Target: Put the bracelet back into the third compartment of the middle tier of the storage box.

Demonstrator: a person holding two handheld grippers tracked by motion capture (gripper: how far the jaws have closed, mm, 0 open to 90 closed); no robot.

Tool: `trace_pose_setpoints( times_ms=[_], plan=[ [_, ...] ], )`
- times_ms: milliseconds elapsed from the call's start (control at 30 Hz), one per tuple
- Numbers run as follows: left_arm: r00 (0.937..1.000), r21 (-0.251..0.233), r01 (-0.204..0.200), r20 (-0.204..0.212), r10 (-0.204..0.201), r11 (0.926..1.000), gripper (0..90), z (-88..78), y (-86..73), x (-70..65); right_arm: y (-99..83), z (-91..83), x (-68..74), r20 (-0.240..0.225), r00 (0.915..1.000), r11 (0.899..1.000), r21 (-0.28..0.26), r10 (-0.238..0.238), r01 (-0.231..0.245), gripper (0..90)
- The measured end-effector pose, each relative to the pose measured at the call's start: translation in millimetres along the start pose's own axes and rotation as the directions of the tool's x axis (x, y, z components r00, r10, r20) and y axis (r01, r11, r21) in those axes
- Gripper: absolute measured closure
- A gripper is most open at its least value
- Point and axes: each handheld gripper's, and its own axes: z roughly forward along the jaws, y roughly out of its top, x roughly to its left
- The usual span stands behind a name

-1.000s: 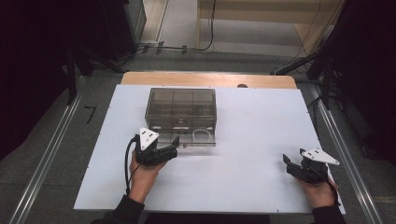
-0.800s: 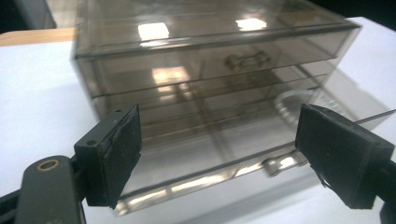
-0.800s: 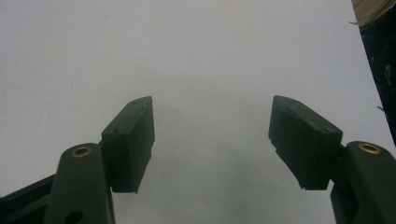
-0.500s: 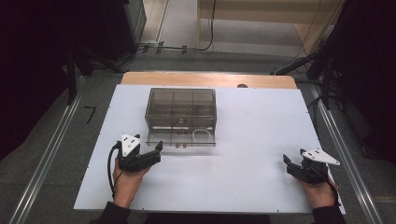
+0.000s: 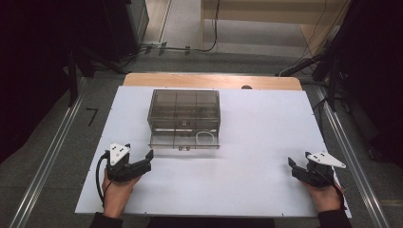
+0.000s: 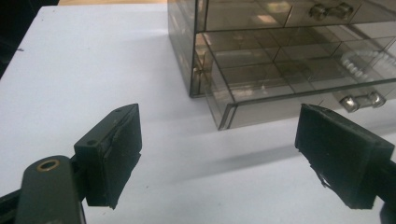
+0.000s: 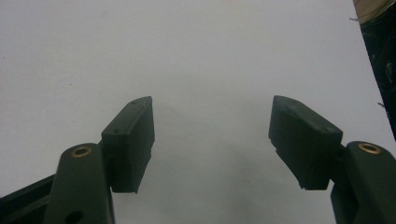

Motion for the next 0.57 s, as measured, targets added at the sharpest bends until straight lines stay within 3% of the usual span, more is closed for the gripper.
trace_pose_setpoints(
  times_ms=[567],
  plan=[
    [0.9993, 0.034, 0.011, -0.037, -0.010, 0.9994, 14.9, -7.9, -12.2, 15.4, -0.1, 0.1, 0.0, 0.000, 1.0000, 1.000, 0.006, 0.005, -0.005, 28.7]
  ],
)
